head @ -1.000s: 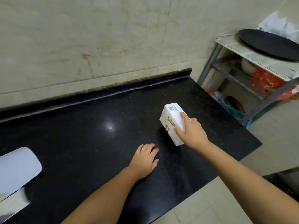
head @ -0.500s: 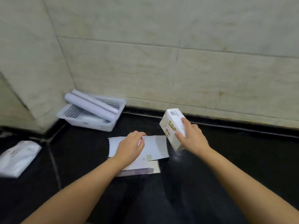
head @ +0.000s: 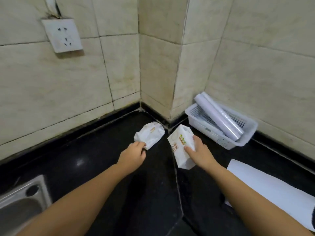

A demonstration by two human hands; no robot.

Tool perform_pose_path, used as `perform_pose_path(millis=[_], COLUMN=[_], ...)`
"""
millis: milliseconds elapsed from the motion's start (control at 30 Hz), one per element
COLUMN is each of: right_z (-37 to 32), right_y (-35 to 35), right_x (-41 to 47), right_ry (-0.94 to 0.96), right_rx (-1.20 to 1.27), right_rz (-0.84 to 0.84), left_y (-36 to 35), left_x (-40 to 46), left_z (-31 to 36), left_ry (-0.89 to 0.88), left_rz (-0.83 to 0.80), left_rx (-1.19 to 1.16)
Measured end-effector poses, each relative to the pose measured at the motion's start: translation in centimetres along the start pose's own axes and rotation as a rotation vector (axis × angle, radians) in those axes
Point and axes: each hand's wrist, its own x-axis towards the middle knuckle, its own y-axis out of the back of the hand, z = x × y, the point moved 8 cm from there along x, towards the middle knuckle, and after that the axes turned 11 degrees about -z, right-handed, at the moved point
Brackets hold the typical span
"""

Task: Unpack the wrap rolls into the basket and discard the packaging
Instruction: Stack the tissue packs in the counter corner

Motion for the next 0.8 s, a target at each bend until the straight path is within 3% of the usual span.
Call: perform_pose_path(millis=[100, 167, 333, 500, 567, 733, 800], right_z=[0.7, 1.8, 2.7, 3.3, 3.6, 2.4, 1.1], right_y=[-4.2, -6.9, -9.4, -7.4, -7.0, -8.0, -9.0], right_x=[2.7, 3.7, 5.8, 8.5, 9.0, 10.4, 10.8], right_ry=[-0.111, -0.252, -0.329, -0.291, -0.265, -0.231, -0.235], right_rx=[0.380, 0.496, 0.126, 0.267, 0.359, 0.516, 0.580], right_rz=[-0.060, -0.091, -0.317, -0.312, -0.330, -0.417, -0.443], left_y=[-1.1, -1.8, -3.1, -4.9, -4.2, 0.5, 1.0], left_x=[0.9, 2.3, 7.6, 11.4, 11.2, 8.0, 6.2], left_z=[-2.7, -3.7, -4.6, -5.9, -6.5, -7.0, -5.7], left_ry=[0.087, 0.139, 0.218, 0.310, 0.308, 0.241, 0.152], left_rz=[-0.035, -0.075, -0.139, -0.269, -0.184, 0.203, 0.232], left_rx=[-0.023, -0.026, -0.035, -0.043, -0.129, -0.443, -0.454])
